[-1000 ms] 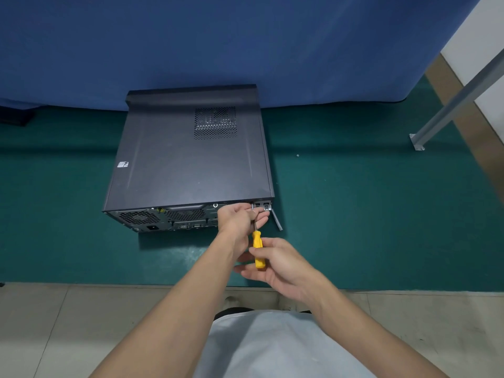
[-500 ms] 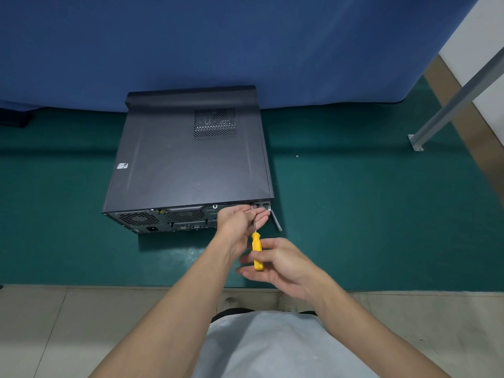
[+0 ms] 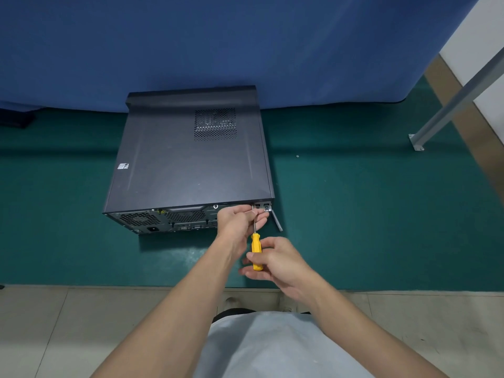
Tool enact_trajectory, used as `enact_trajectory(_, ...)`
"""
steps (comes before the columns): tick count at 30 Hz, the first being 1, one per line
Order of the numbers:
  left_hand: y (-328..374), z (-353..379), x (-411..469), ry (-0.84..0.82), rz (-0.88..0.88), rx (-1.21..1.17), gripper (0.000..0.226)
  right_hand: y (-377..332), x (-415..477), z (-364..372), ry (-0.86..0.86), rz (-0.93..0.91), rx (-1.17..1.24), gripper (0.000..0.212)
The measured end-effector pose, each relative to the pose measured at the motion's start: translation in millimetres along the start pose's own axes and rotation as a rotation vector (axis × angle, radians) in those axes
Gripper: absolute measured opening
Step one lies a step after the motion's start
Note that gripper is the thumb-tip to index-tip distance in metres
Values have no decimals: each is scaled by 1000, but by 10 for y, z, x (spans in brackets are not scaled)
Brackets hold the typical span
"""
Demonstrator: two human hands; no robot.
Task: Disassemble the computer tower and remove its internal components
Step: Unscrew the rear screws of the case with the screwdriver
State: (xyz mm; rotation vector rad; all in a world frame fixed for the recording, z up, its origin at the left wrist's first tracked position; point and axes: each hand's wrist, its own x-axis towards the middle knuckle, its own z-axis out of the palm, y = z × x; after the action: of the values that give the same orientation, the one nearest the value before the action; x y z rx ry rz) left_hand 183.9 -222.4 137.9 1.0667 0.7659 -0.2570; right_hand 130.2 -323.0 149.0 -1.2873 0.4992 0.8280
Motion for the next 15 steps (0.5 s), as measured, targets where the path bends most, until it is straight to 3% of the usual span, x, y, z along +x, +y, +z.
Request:
enact_trajectory(4, -8, 37, 26, 79, 35, 111, 25, 55, 31, 64, 146, -43, -178, 25)
enact_trajectory(10, 40, 7, 33, -37, -25, -27, 26, -43, -7, -57, -123, 57, 139, 23)
enact_trajectory(15, 22, 16, 30, 65, 5, 65, 15, -7, 9, 40, 140, -52, -196, 16)
